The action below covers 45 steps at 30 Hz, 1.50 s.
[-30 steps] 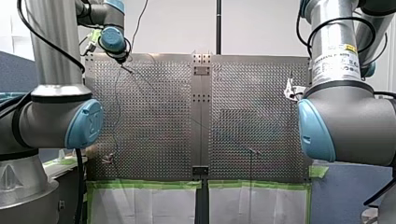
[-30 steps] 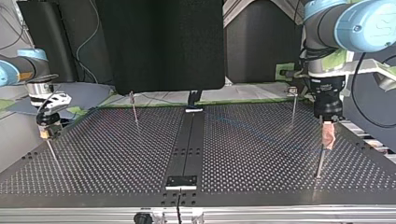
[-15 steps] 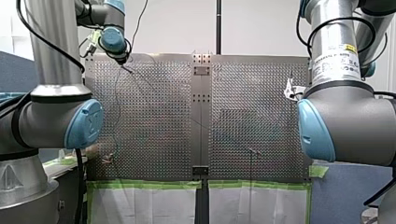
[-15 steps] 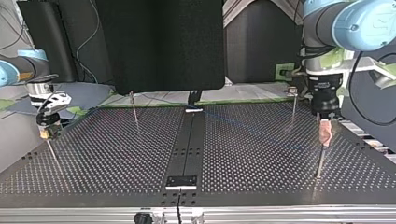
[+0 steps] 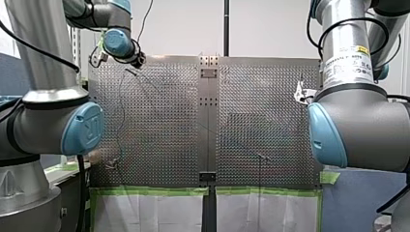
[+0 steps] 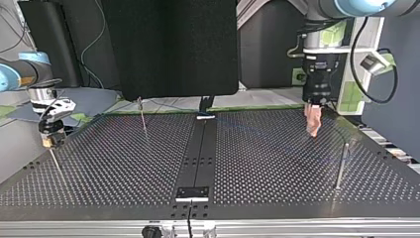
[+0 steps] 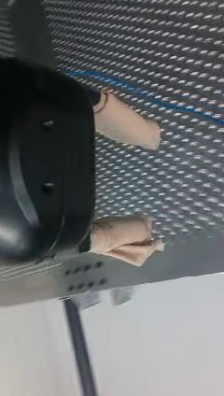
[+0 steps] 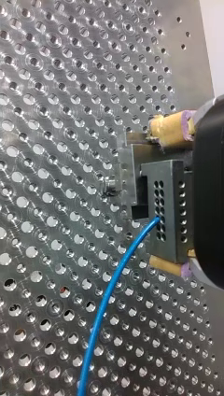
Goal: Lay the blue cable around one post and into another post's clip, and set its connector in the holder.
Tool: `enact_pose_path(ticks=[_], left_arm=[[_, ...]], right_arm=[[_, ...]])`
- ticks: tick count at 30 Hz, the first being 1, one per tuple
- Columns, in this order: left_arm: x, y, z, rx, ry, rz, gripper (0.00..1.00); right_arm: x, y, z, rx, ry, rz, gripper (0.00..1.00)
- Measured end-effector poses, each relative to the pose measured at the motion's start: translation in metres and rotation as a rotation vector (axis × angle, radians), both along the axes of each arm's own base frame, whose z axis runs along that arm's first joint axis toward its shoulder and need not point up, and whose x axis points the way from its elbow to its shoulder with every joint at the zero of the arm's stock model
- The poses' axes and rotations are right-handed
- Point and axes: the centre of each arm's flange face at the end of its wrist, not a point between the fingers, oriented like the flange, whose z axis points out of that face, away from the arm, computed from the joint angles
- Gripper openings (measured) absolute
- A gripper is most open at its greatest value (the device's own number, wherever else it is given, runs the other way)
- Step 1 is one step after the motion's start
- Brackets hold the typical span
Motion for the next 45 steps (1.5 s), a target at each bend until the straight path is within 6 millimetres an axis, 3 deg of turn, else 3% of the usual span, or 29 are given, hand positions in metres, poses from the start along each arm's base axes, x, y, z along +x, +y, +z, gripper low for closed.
enact_pose_path(ticks=[9,18,34,45], left_arm=[[-0.002,-0.021,-0.048,-0.064,0.056,-0.018,1.0],[-0.011,-0.043,-0.111,-0.127,0.137,-0.012,1.0],[-0.051,-0.071,-0.21,-0.202,0.262,0.012,1.0],[-0.067,-0.102,-0.247,-0.266,0.297,-0.076,1.0]], right_arm=[[0.0,0.0,0.0,0.0,0.0,0.0,1.0],[0.0,0.0,0.0,0.0,0.0,0.0,1.0],[0.0,0.0,0.0,0.0,0.0,0.0,1.0],[0.0,0.0,0.0,0.0,0.0,0.0,1.0]])
